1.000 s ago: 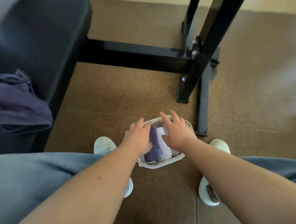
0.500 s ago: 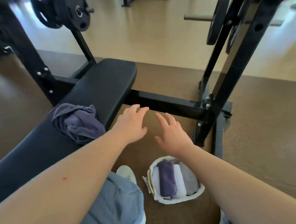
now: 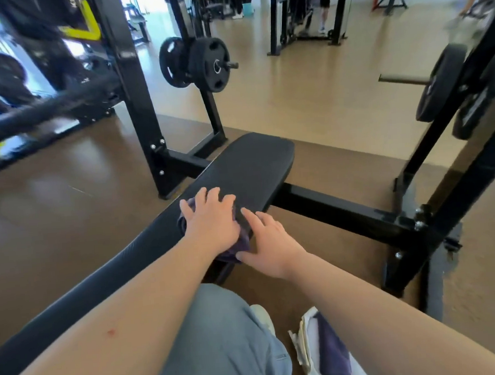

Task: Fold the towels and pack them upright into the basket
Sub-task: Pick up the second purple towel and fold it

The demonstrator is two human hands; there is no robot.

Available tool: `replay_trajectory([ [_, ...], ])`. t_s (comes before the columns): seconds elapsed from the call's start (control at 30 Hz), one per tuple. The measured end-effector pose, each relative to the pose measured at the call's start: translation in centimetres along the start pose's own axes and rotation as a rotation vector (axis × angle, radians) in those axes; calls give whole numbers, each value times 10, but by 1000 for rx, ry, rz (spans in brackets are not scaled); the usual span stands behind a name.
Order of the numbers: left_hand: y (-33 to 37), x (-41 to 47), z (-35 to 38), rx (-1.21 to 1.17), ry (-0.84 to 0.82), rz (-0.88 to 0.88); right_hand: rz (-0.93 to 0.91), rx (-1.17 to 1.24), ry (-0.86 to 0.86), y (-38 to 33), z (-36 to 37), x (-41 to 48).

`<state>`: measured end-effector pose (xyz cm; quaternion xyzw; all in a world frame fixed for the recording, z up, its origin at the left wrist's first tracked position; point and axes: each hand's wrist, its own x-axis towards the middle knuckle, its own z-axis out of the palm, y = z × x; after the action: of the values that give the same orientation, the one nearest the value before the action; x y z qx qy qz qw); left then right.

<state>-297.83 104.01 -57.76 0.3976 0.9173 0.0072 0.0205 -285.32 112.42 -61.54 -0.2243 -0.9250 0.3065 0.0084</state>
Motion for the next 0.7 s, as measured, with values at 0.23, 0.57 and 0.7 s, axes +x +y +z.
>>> replay_trajectory([
  [0.23,-49,-8,20,-338,-55,-104,-10,-46,-86,-14,25,14],
  [0.57,-42,-2,11,-694,-21,-229,85,470,-44,-20,10,17],
  [0.7,-18,-4,-9,-1066,39,-92,67,499,32,-20,-1,14],
])
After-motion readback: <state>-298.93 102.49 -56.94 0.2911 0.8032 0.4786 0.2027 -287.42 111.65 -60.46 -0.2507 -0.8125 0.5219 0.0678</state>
